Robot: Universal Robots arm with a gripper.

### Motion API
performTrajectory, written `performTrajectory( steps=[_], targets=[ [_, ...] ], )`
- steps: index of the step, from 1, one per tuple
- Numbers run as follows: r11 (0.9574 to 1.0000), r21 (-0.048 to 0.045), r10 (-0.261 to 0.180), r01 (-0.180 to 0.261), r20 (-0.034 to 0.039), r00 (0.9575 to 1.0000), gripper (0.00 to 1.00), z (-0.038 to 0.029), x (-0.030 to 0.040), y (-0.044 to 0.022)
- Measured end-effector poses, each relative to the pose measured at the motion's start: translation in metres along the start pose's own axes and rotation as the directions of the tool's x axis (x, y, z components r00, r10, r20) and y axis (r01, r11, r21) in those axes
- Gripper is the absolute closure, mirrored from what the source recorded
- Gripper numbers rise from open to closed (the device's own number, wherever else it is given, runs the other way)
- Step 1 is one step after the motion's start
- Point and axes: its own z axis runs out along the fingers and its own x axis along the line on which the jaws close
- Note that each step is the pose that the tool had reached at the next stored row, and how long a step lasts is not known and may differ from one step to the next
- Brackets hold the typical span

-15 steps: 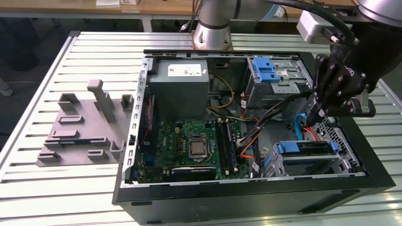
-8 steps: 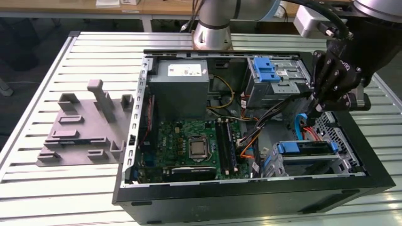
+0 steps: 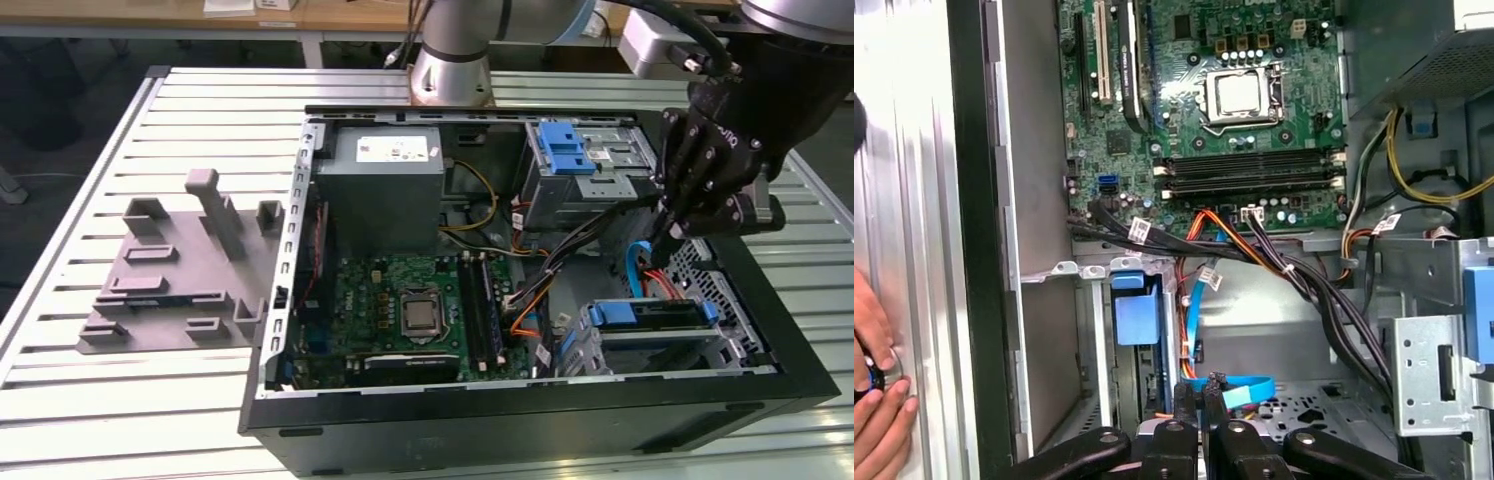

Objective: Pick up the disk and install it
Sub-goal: 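Insert the second disk wire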

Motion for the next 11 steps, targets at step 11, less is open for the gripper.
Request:
performTrajectory(
  steps=[11],
  targets=[
    [1.0,0.0036,0.0,0.0,-0.0328,0.9995,0.75,0.0087,-0.0032,0.0003]
  ],
)
